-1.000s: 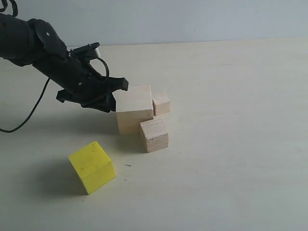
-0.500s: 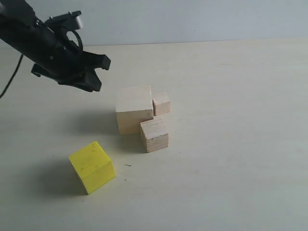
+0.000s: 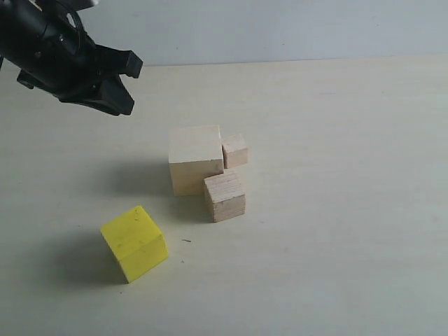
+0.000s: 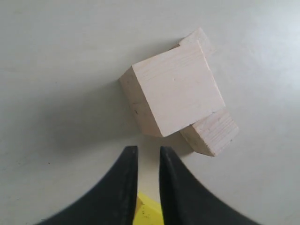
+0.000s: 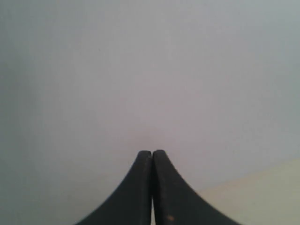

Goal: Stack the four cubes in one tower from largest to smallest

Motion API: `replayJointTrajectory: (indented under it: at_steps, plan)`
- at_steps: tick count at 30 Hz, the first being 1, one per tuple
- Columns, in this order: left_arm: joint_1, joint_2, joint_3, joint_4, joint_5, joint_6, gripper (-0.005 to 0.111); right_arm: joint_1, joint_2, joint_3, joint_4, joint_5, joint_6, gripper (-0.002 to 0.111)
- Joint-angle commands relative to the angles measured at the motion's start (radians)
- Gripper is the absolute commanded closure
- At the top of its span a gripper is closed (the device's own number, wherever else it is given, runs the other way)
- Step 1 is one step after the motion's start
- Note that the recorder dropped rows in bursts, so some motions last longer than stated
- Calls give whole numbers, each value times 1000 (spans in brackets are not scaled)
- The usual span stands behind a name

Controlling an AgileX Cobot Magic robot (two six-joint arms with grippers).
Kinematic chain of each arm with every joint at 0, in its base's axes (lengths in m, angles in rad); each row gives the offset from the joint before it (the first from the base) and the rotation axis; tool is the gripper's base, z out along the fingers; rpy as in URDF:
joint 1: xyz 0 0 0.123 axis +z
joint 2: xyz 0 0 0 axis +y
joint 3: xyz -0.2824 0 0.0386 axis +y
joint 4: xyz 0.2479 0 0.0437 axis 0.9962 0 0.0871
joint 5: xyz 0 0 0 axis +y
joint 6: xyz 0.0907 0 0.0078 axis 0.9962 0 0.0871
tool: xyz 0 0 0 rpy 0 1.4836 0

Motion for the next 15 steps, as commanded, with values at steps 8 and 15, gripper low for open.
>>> replayJointTrajectory:
  at_steps: [8, 15]
  plan:
    - [2, -45, -10, 22, -31, -3, 88, 4, 352, -467, 66, 458, -295, 108]
    - [2, -47, -10, 22, -42, -1, 88, 4, 763, -633, 879, 862, -1318, 108]
